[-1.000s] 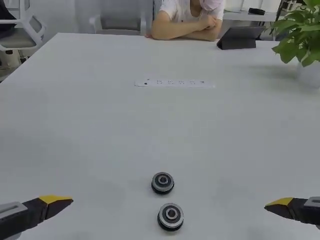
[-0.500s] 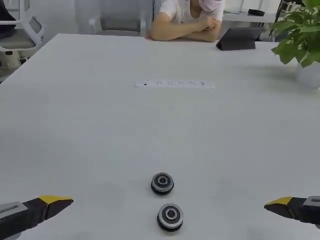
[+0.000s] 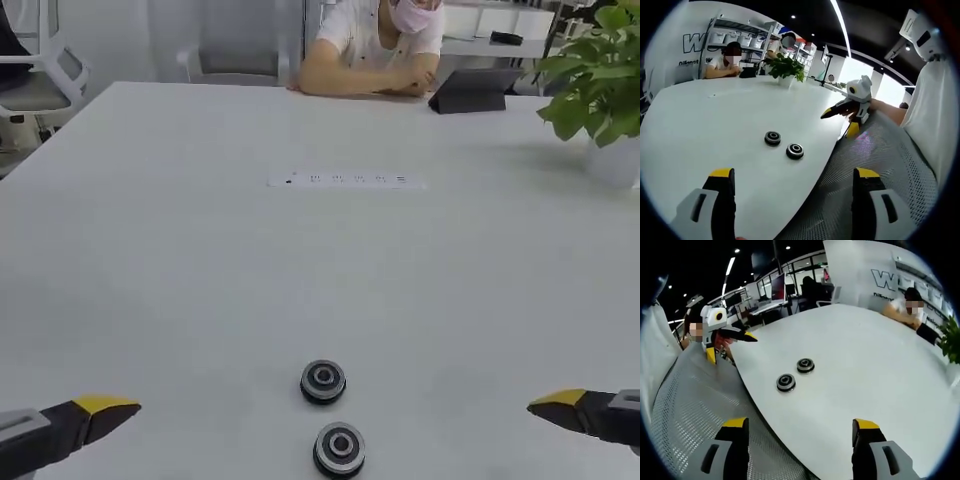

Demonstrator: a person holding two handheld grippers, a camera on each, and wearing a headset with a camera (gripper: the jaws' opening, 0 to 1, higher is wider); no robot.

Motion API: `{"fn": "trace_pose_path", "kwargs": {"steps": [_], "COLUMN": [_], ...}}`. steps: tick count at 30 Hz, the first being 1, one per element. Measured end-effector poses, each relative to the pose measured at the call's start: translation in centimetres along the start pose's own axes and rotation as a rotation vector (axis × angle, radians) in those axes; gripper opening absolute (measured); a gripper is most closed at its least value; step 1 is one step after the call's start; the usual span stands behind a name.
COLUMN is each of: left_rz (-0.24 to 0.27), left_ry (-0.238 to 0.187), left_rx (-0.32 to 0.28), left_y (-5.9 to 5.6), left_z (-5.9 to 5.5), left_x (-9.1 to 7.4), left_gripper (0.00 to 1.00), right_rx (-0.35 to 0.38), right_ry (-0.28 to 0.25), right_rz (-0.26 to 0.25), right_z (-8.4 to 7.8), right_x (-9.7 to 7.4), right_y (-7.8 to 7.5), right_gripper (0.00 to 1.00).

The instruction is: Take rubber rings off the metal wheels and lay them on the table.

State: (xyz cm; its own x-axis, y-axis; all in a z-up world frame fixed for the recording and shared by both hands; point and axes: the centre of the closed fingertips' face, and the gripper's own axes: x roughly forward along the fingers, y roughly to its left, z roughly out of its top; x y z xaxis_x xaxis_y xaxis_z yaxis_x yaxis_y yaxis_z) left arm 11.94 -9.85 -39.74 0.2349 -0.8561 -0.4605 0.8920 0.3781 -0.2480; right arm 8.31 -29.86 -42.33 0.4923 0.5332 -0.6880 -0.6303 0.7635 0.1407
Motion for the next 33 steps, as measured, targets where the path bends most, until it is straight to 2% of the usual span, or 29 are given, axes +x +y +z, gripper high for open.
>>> {"fn": "trace_pose_path", "kwargs": {"steps": [5, 7, 13, 16, 20, 25, 31, 33], "left_rz": [-0.017, -0.015, -0.011, -0.008, -0.003, -0.041, -0.102, -0.112], "left_ry": [-0.004, -0.011, -0.055, -0.052, -0.057, -0.073, -0.034, -0.038], "left_rx": [0.028, 0.048, 0.100, 0.125, 0.188, 0.273, 0.372, 0.383], "left_y": [-0.3, -0.3, 0.1, 0.4, 0.8, 0.2, -0.4, -0.6], "left_z": [0.9, 1.7, 4.6, 5.7, 7.6, 10.1, 11.7, 12.1], "left_x": [0.0, -0.2, -0.5, -0.4, -0.1, 0.4, 1.7, 2.4], "left_gripper": [0.97, 0.97, 0.96, 0.96, 0.96, 0.95, 0.87, 0.87], "right_rx": [-0.042, -0.060, -0.105, -0.121, -0.157, -0.202, -0.254, -0.270], "right_ry": [-0.031, -0.048, -0.101, -0.128, -0.157, -0.190, -0.220, -0.225], "right_rz": [0.003, -0.006, -0.006, -0.005, 0.009, 0.029, 0.079, 0.093], "right_z": [2.2, 3.2, 5.9, 7.3, 9.1, 11.3, 13.5, 13.9], "right_x": [-0.3, -0.4, -0.5, -0.5, -0.2, 0.3, 1.5, 2.2], "right_y": [0.1, -0.2, -0.5, -0.6, -0.6, -0.4, 0.5, 0.8], "right_gripper": [0.85, 0.85, 0.84, 0.84, 0.83, 0.82, 0.77, 0.76]}}
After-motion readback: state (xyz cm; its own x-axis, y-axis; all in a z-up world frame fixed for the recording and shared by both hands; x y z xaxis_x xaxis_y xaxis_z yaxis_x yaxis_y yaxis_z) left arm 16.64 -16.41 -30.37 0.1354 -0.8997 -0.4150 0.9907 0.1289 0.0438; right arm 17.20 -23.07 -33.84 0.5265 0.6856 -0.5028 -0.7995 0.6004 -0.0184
